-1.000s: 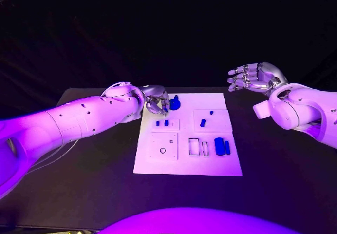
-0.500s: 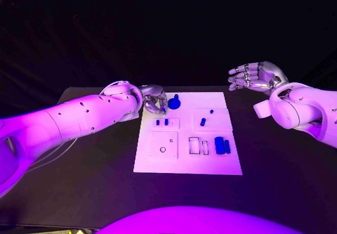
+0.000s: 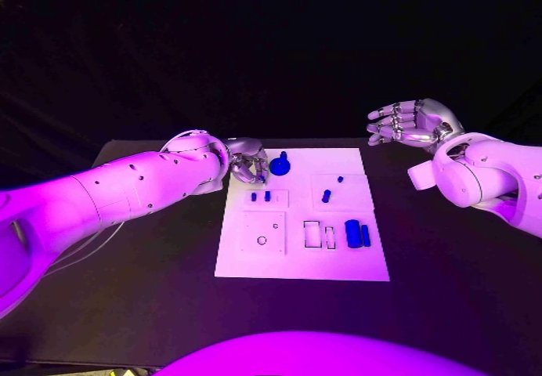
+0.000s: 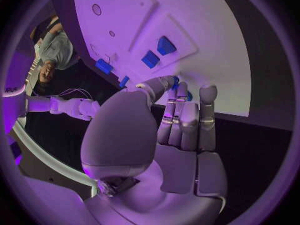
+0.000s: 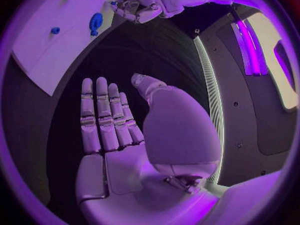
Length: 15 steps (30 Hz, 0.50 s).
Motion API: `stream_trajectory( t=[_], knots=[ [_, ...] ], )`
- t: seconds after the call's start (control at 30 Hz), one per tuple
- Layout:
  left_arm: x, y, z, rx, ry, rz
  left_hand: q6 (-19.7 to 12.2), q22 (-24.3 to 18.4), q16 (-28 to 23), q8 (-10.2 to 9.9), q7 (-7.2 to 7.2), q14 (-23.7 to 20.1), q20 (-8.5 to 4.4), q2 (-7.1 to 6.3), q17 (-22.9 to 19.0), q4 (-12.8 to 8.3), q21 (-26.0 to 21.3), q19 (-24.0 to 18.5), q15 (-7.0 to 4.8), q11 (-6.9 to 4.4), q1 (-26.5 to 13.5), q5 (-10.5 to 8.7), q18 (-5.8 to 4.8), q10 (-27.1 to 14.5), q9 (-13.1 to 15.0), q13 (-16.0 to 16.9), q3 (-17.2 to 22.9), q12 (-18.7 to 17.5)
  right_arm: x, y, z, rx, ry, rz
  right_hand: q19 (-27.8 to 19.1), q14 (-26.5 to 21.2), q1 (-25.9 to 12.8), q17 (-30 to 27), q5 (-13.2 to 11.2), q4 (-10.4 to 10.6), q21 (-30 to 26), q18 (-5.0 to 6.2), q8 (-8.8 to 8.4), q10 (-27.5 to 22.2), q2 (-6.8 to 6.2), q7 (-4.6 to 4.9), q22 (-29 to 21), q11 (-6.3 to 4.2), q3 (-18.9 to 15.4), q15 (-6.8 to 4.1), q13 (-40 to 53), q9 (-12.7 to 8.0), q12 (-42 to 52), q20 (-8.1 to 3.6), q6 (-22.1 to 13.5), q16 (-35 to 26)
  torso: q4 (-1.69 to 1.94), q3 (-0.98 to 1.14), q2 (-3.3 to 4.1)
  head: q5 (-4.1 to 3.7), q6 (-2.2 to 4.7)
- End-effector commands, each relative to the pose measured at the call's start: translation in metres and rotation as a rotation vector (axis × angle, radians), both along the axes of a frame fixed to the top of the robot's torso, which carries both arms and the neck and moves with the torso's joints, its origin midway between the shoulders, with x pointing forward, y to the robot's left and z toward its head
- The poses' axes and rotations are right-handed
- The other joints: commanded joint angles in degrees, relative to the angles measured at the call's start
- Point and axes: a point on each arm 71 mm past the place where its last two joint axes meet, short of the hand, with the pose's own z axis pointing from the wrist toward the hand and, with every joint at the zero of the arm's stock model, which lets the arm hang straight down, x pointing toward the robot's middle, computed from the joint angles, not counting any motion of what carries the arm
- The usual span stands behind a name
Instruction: Assemble the parts on the task board
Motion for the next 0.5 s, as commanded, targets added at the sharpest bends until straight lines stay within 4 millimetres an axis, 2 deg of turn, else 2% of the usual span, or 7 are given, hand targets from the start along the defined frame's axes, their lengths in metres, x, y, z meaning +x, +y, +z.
stream_trajectory(
  t=[0.03, 0.5],
  knots=[
    [0.0000, -0.0025, 0.0000, 0.001, 0.005, -0.006, 1.23, 0.72, 0.92, -0.53, 0.35, 0.21, 0.02, 0.89, 0.07, -0.78, 0.43, 0.30, -0.15, -0.29, 0.15, -0.75, -1.67, 1.46, 1.78, -0.22, 1.58, -0.55, -0.0002, 0.0008, -0.0001, 0.001, -0.002, 0.004, 1.22, 0.69, -1.16, -0.48, 0.29, 0.10, 0.17, 1.55, -0.98, 1.08, 0.13, 1.05, -0.39, -0.25, 2.16, -0.07, -0.45, -0.32, -0.91, -0.18, 0.47, -0.55, 0.00, 0.00, 0.01, 0.00, -0.02],
    [0.0010, -0.0063, -0.0018, 0.015, 0.008, -0.014, 1.19, 0.67, 0.84, -0.62, 0.39, 0.15, 0.01, 0.90, -0.03, -0.76, 0.37, 0.24, -0.12, -0.25, 0.12, -0.81, -1.66, 1.48, 1.82, -0.25, 1.58, -0.78, -0.0002, 0.0013, -0.0002, 0.001, -0.002, 0.005, 1.22, 0.69, -1.16, -0.48, 0.29, 0.10, 0.17, 1.55, -0.98, 1.08, 0.13, 1.05, -0.39, -0.25, 2.16, -0.07, -0.45, -0.32, -0.91, -0.18, 0.47, -0.55, -0.03, 0.00, 0.01, 0.01, -0.17]
  ],
)
